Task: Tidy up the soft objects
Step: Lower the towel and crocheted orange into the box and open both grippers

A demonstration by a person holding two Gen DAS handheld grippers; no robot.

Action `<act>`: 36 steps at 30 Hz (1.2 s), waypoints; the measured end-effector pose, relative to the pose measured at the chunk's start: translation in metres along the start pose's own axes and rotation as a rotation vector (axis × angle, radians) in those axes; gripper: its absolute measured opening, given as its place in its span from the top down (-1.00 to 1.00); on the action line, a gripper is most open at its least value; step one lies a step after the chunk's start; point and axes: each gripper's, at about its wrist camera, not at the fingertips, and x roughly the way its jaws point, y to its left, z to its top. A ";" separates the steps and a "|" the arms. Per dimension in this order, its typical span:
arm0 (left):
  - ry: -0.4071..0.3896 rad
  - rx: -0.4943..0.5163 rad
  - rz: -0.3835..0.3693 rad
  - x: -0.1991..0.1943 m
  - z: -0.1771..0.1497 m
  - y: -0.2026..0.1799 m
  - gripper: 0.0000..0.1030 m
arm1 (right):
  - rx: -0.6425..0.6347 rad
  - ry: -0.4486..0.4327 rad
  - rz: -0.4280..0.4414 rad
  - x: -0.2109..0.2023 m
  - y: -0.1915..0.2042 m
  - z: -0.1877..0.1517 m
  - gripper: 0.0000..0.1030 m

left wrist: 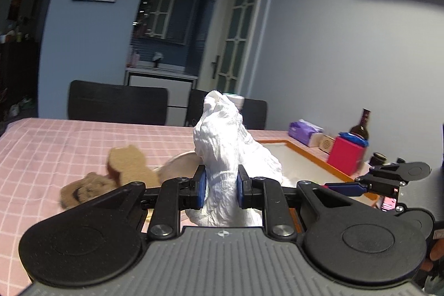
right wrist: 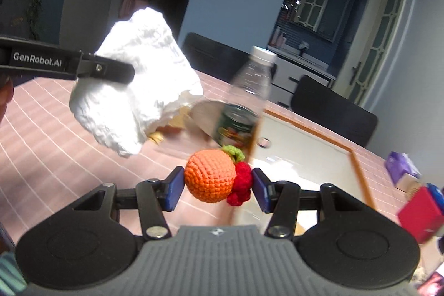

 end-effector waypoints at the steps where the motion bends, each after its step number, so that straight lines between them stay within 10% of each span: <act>1: 0.002 0.022 -0.015 0.005 0.002 -0.007 0.54 | 0.003 0.012 -0.009 -0.002 -0.007 -0.001 -0.02; 11: 0.080 0.184 -0.093 0.088 0.031 -0.077 0.54 | 0.050 0.098 -0.116 0.032 -0.101 0.005 -0.02; 23: 0.263 0.321 0.028 0.215 0.030 -0.102 0.54 | 0.049 0.201 -0.146 0.135 -0.157 -0.005 -0.02; 36: 0.369 0.379 0.112 0.264 0.021 -0.101 0.49 | 0.083 0.326 -0.102 0.181 -0.171 -0.001 -0.03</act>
